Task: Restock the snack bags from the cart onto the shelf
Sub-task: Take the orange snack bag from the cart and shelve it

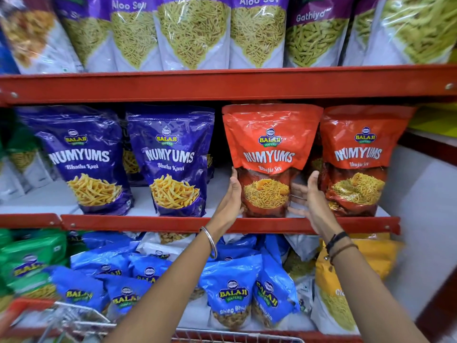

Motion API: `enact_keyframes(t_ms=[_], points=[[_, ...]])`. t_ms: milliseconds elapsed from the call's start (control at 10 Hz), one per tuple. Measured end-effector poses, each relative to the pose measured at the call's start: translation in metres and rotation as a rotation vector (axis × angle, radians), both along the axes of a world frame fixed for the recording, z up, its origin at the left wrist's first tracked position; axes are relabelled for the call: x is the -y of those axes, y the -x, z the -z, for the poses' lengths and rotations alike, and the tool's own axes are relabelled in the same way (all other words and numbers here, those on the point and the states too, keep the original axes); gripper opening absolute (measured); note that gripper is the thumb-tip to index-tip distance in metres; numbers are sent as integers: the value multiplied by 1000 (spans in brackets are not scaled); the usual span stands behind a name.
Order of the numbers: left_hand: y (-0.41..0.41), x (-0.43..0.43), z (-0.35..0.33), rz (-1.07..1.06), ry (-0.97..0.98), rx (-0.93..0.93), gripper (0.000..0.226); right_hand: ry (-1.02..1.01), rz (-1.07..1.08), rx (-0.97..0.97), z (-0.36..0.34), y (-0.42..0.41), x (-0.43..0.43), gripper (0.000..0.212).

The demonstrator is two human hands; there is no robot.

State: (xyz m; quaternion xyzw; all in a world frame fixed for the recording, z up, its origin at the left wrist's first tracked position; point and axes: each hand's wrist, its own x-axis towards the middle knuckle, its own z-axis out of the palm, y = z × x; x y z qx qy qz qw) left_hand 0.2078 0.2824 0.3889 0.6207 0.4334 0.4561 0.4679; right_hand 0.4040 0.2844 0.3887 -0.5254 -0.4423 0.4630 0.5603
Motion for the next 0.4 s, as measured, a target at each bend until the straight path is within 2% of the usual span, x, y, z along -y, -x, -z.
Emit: enact_keyframes(t_ms=[100, 200, 300, 400], points=[[1, 7, 2, -5, -18, -35, 79, 7, -5, 12, -3, 2, 9, 90], [1, 12, -1, -8, -14, -45, 78, -5, -17, 20, -5, 6, 13, 85], [3, 15, 1, -1, 5, -36, 70, -41, -45, 14, -6, 9, 17, 70], [7, 29, 6, -153, -110, -19, 63, -116, 53, 141, 18, 15, 49, 69]])
